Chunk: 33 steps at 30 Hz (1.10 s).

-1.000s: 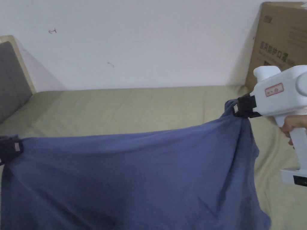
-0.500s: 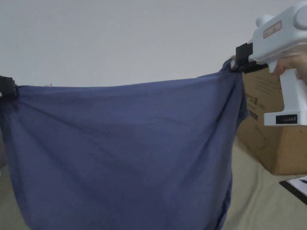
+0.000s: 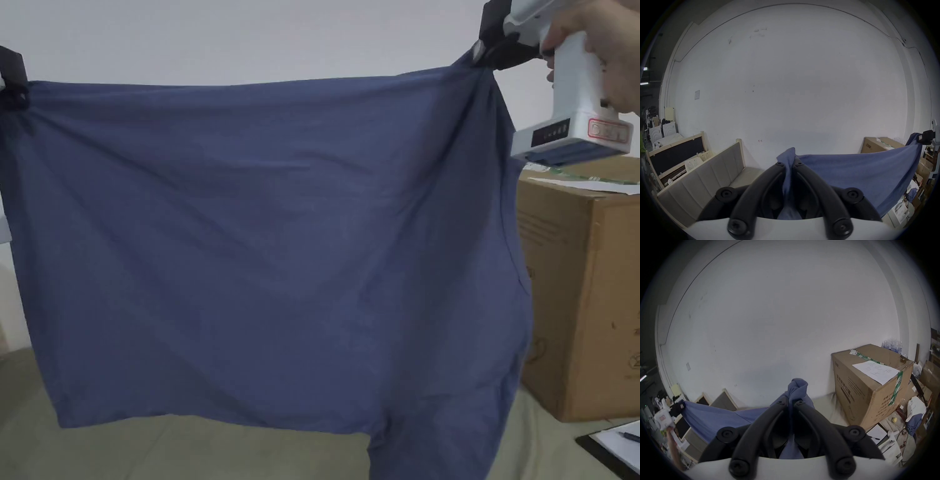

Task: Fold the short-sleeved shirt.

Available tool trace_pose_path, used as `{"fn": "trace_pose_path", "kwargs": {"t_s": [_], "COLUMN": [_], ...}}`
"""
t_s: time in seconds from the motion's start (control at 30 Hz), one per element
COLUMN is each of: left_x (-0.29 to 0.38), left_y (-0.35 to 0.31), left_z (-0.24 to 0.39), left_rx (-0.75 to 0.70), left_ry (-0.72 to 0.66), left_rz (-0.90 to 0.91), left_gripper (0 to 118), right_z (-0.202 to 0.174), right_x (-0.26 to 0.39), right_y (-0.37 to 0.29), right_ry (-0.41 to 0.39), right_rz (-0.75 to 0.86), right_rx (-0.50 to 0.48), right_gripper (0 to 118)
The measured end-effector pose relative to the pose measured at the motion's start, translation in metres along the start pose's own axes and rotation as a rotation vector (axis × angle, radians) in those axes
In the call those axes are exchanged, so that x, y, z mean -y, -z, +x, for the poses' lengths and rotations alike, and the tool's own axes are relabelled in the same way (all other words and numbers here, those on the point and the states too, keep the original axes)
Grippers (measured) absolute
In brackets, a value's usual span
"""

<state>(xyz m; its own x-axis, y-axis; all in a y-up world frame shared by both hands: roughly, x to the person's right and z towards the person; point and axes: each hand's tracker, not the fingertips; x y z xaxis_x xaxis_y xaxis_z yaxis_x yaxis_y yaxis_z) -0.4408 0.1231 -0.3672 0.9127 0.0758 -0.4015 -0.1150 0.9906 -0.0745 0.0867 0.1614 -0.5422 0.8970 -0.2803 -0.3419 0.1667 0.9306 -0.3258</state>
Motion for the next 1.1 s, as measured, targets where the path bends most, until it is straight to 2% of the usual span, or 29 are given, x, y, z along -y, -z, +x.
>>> {"fn": "trace_pose_path", "kwargs": {"t_s": [0.3, 0.5, 0.63, 0.8, 0.87, 0.97, 1.1], "left_x": [-0.001, 0.046, 0.109, 0.222, 0.278, 0.355, 0.433], "left_y": [0.035, 0.063, 0.092, 0.131, 0.138, 0.143, 0.123], "left_z": [0.01, 0.008, 0.006, -0.01, -0.017, -0.026, -0.032], "left_rx": [-0.003, -0.001, -0.011, -0.019, -0.023, -0.035, -0.038], "left_ry": [0.051, 0.047, 0.065, -0.004, -0.053, -0.051, -0.053], "left_rz": [0.029, -0.004, -0.108, -0.289, -0.363, -0.479, -0.605], "left_gripper": [3, 3, 3, 3, 3, 3, 3], "right_z": [0.004, 0.027, 0.045, 0.084, 0.1, 0.119, 0.14], "right_x": [0.0, 0.041, 0.1, 0.211, 0.266, 0.345, 0.433], "right_y": [0.018, 0.061, 0.105, 0.161, 0.178, 0.191, 0.181], "right_ry": [-0.05, -0.026, -0.048, 0.047, 0.061, 0.054, 0.162], "right_rz": [-0.001, -0.063, -0.162, -0.323, -0.414, -0.527, -0.639], "right_rx": [0.036, 0.029, 0.047, 0.036, 0.062, 0.086, 0.076], "right_gripper": [4, 4, 4, 4, 4, 4, 4]}}
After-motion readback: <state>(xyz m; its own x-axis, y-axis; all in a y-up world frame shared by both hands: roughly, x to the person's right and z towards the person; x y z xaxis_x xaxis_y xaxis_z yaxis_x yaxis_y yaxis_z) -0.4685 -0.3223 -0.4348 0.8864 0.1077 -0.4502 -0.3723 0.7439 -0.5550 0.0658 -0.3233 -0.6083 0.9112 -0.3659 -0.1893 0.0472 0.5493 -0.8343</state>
